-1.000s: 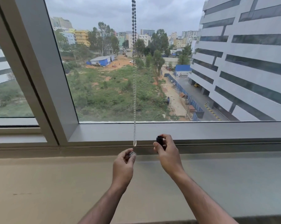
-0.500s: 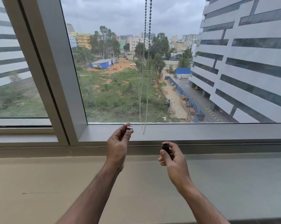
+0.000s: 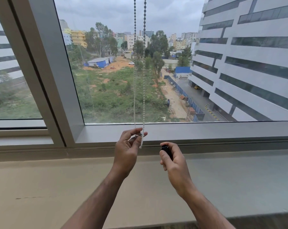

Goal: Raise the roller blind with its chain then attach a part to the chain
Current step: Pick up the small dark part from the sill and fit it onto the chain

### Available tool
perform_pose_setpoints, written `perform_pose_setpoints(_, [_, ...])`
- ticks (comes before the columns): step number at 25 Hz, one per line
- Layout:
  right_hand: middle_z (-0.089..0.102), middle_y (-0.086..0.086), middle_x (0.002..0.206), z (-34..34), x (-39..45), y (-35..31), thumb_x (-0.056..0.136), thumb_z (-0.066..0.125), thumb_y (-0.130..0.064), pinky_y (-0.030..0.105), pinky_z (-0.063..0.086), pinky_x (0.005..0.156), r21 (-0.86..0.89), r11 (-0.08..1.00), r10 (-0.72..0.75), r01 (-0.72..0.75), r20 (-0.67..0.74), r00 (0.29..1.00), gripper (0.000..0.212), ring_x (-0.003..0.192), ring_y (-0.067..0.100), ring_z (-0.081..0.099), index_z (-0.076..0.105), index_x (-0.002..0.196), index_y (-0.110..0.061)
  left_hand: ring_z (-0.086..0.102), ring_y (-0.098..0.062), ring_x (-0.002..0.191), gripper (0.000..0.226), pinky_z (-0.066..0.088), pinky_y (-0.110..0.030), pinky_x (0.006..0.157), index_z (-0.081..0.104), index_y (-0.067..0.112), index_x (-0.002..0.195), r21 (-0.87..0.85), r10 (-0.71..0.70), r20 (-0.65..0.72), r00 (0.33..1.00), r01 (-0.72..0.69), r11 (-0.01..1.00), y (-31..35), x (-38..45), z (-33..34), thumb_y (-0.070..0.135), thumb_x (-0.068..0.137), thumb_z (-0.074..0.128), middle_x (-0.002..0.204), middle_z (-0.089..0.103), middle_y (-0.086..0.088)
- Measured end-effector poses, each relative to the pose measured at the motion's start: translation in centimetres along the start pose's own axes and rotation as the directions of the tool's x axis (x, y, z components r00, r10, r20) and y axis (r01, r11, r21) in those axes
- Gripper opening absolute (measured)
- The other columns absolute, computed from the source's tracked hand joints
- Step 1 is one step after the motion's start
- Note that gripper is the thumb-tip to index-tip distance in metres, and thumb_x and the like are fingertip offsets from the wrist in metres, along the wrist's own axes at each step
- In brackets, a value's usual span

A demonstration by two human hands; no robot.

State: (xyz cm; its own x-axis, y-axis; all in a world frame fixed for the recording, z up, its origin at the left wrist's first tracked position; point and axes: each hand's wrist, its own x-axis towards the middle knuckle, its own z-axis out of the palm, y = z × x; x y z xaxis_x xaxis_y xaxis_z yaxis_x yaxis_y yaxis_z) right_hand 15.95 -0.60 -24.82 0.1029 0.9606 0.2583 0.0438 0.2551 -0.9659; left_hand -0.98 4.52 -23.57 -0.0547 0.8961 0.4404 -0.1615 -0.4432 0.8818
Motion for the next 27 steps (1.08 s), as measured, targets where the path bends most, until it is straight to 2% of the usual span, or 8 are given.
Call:
perform_pose_setpoints(4, [0.057, -0.017, 0.071, 0.5, -0.3, -1.0, 0.092, 0.075, -0.023, 0.020, 0.046, 0.064, -0.043, 0.996, -0.076, 0.076, 0.004, 0.997, 0.016, 0.066, 0.005, 0.051, 0.067, 0.103, -0.031, 0.072, -0.032, 0.099, 0.028, 0.057, -0.039, 0.087, 0.067, 0.018, 0.119, 0.017, -0.032, 0.013, 0.999, 0.032, 0.999, -0.1, -0.9, 0.2, 0.005, 0.094, 0.069, 0.109, 0.067, -0.028])
perform_pose_setpoints(9, [0.064, -0.010, 0.071, 1.8, -0.5, -2.5, 0.085, 0.082, -0.027, 0.021, 0.048, 0.063, -0.049, 0.983, -0.173, 0.175, 0.044, 0.984, 0.019, 0.064, 0.006, 0.055, 0.072, 0.101, -0.030, 0.064, -0.014, 0.085, 0.029, 0.056, -0.023, 0.073, 0.075, 0.022, 0.104, -0.044, -0.036, 0.034, 0.999, 0.037, 0.998, -0.2, -1.5, 0.0, -0.004, 0.090, 0.073, 0.096, 0.066, -0.020])
perform_pose_setpoints(13, [0.078, -0.003, 0.091, 2.2, -0.4, -3.0, 0.088, 0.080, -0.018, 0.031, 0.060, 0.079, -0.047, 0.978, -0.199, 0.203, 0.069, 0.978, 0.016, 0.084, 0.015, 0.074, 0.074, 0.102, -0.024, 0.073, -0.014, 0.096, 0.035, 0.059, -0.027, 0.086, 0.079, 0.027, 0.104, -0.158, -0.064, 0.134, 0.989, 0.085, 0.984, -0.3, -2.0, -0.1, -0.004, 0.088, 0.073, 0.102, 0.077, -0.003])
perform_pose_setpoints(17, [0.074, -0.004, 0.079, 2.1, -0.2, -3.1, 0.088, 0.078, -0.010, 0.025, 0.055, 0.069, -0.045, 0.976, -0.213, 0.215, 0.056, 0.976, 0.012, 0.072, 0.013, 0.068, 0.074, 0.089, -0.021, 0.073, -0.022, 0.099, 0.025, 0.058, -0.034, 0.091, 0.076, 0.019, 0.109, -0.197, -0.081, 0.207, 0.975, 0.123, 0.973, -0.4, -2.2, -0.2, 0.005, 0.089, 0.072, 0.101, 0.079, -0.009])
perform_pose_setpoints(20, [0.073, 0.011, 0.079, 1.5, 0.4, -3.3, 0.089, 0.077, -0.007, 0.044, 0.057, 0.073, -0.031, 0.981, -0.190, 0.191, 0.030, 0.981, 0.006, 0.074, 0.032, 0.068, 0.072, 0.088, -0.011, 0.065, -0.034, 0.098, 0.022, 0.053, -0.051, 0.096, 0.074, 0.014, 0.112, -0.186, -0.114, 0.256, 0.960, 0.164, 0.969, -0.9, -2.1, -0.4, 0.006, 0.093, 0.069, 0.101, 0.074, -0.020])
perform_pose_setpoints(22, [0.071, 0.015, 0.077, 1.2, 0.8, -3.6, 0.090, 0.074, -0.002, 0.047, 0.058, 0.075, -0.008, 0.983, -0.184, 0.184, 0.018, 0.983, 0.004, 0.071, 0.030, 0.067, 0.070, 0.089, -0.003, 0.065, -0.031, 0.094, 0.022, 0.052, -0.047, 0.094, 0.074, 0.015, 0.112, -0.184, -0.123, 0.277, 0.953, 0.178, 0.967, -1.0, -2.1, -0.4, 0.005, 0.093, 0.066, 0.097, 0.073, -0.020])
perform_pose_setpoints(24, [0.068, 0.014, 0.073, 0.9, 1.0, -3.9, 0.091, 0.072, 0.000, 0.042, 0.059, 0.069, 0.009, 0.983, -0.185, 0.185, 0.025, 0.982, 0.004, 0.065, 0.023, 0.065, 0.069, 0.090, 0.002, 0.070, -0.023, 0.089, 0.022, 0.054, -0.034, 0.090, 0.072, 0.014, 0.113, -0.177, -0.119, 0.309, 0.944, 0.180, 0.968, -1.0, -2.1, -0.4, 0.004, 0.095, 0.065, 0.093, 0.075, -0.012])
perform_pose_setpoints(27, [0.066, -0.002, 0.066, 0.6, 1.1, -3.6, 0.092, 0.070, 0.001, 0.018, 0.050, 0.055, 0.034, 0.986, -0.162, 0.161, 0.018, 0.987, 0.007, 0.053, 0.006, 0.060, 0.067, 0.092, 0.007, 0.072, -0.024, 0.089, 0.021, 0.054, -0.033, 0.090, 0.070, 0.009, 0.116, -0.159, -0.112, 0.340, 0.934, 0.175, 0.972, -1.2, -2.0, -0.5, 0.005, 0.096, 0.063, 0.095, 0.076, -0.010])
